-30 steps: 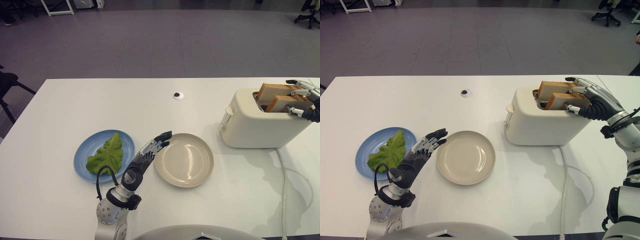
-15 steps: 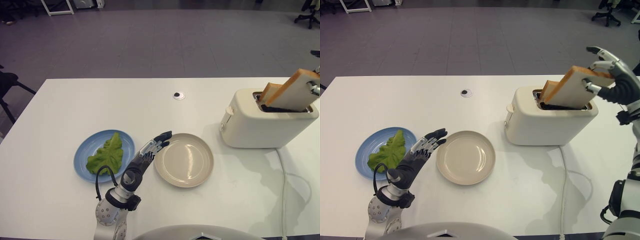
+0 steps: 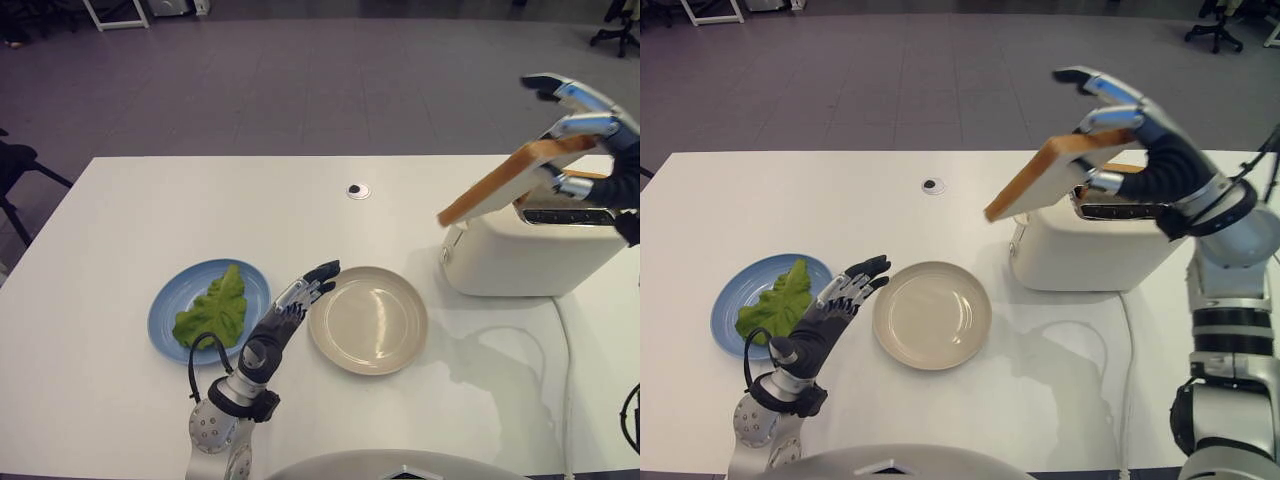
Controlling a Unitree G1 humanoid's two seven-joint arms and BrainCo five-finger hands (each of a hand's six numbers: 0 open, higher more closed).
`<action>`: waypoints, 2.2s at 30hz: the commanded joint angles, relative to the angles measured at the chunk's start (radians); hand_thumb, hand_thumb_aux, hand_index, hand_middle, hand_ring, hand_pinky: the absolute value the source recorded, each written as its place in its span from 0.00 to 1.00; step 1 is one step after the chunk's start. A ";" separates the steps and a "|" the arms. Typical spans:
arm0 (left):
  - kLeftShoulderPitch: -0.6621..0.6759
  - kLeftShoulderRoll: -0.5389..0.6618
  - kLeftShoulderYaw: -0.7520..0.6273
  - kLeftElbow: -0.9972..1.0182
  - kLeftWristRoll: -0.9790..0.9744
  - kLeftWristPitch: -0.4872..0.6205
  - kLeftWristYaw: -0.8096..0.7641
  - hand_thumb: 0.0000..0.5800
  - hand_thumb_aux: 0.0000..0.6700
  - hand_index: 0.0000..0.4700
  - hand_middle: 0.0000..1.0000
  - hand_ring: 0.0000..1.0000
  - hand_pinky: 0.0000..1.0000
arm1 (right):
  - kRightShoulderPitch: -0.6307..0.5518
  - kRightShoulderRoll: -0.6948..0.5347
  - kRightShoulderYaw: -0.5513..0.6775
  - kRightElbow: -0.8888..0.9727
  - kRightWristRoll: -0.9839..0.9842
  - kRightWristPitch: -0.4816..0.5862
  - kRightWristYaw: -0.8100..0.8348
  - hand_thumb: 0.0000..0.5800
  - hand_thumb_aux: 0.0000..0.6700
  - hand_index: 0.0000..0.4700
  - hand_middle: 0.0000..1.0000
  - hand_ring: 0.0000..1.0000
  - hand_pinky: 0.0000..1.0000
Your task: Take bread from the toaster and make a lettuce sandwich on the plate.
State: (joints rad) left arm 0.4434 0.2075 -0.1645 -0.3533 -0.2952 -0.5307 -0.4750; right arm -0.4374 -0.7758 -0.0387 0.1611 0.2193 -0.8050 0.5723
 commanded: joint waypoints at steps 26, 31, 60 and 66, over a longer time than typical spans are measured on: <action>-0.006 -0.001 0.014 0.002 0.004 0.003 0.008 0.00 0.00 0.00 0.00 0.00 0.00 | 0.168 0.209 0.457 0.134 -1.144 -0.033 -0.752 0.00 0.00 0.00 0.00 0.00 0.00; -0.003 0.001 0.014 -0.003 0.002 0.004 0.005 0.00 0.00 0.00 0.00 0.00 0.00 | 0.186 0.171 0.477 0.113 -1.143 -0.054 -0.739 0.00 0.00 0.00 0.00 0.00 0.00; -0.210 0.509 0.239 0.365 1.231 0.378 0.417 0.93 0.74 0.74 0.00 0.00 0.00 | 0.312 0.152 0.227 -0.169 -0.467 0.030 -0.344 0.00 0.00 0.00 0.00 0.00 0.00; -0.211 0.508 0.192 0.366 1.213 0.390 0.429 1.00 1.00 1.00 0.00 0.00 0.00 | 0.311 0.165 0.209 -0.168 -0.475 0.027 -0.331 0.00 0.00 0.00 0.00 0.00 0.00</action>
State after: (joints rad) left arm 0.2178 0.7134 0.0561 0.0025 0.9258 -0.1385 -0.0311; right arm -0.1261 -0.6163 0.1852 -0.0020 -0.2530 -0.7807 0.2288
